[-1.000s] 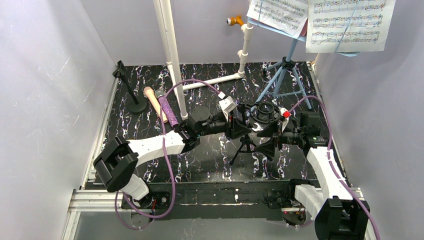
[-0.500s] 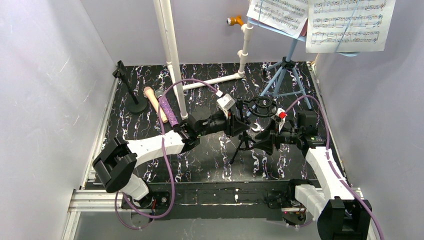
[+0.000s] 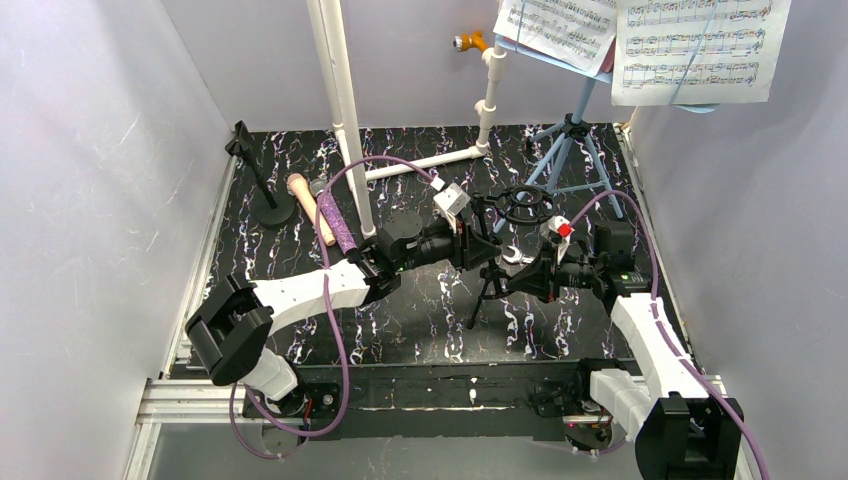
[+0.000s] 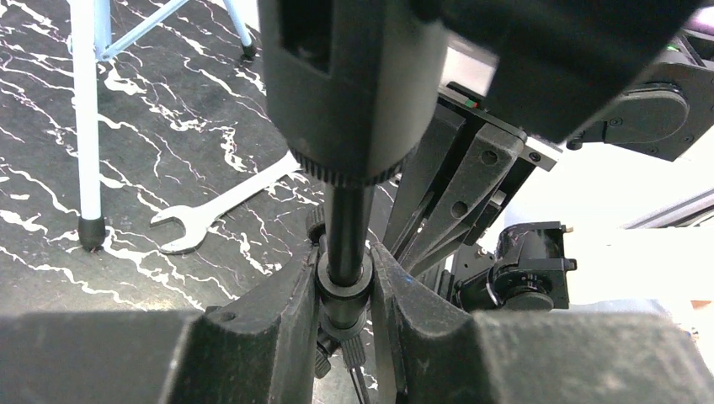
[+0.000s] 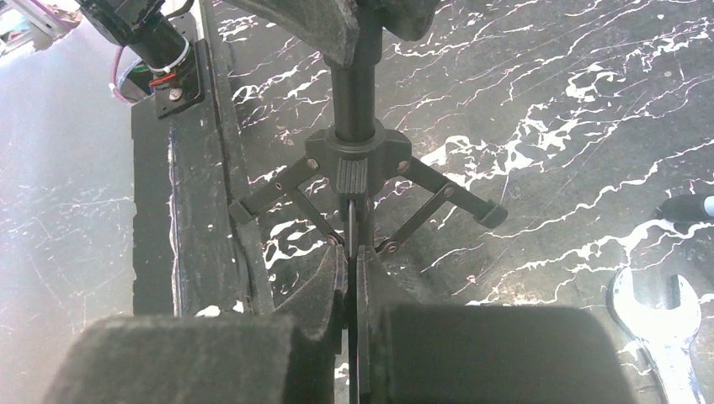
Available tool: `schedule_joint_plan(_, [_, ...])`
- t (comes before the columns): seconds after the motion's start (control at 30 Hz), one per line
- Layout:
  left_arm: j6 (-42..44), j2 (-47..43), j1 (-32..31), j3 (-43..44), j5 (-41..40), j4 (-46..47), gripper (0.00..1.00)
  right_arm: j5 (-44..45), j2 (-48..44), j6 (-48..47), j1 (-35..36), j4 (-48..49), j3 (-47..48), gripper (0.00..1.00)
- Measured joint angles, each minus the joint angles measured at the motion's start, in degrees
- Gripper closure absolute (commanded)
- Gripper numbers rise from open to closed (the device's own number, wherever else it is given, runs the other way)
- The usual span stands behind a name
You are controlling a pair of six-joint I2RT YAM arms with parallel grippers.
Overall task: Pack up the instrument practice props
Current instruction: Unscrew the knob on the microphone stand.
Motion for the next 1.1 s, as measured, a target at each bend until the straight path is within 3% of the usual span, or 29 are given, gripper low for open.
schedule_joint_plan(0.23, [-3.34, -0.76, -0.04, -1.38, 0.42, 1.51, 0.42, -1.55, 0.44, -1.90, -0.17, -2.69, 0.52, 0.99])
schedule_joint_plan(0.37, [-5.66, -3.04, -0.09, -5.03, 0.22, 4.68, 0.36, -2.47, 0.70, -1.75, -0.24, -2.97, 0.52, 0.99])
schedule_joint_plan(0.7, [-8.41, -3.28, -1.64, -8.50, -3.21, 8.70, 0.37, -3.23, 0.74, -0.94, -0.46, -2.89, 0.52, 0.99])
schedule_joint_plan(1.1, [-7.54, -2.86, -4.92, -9.31, -13.05, 11.58, 0.63, -3.15, 0.74, -0.76, -0.50, -2.82, 0.52, 0.99])
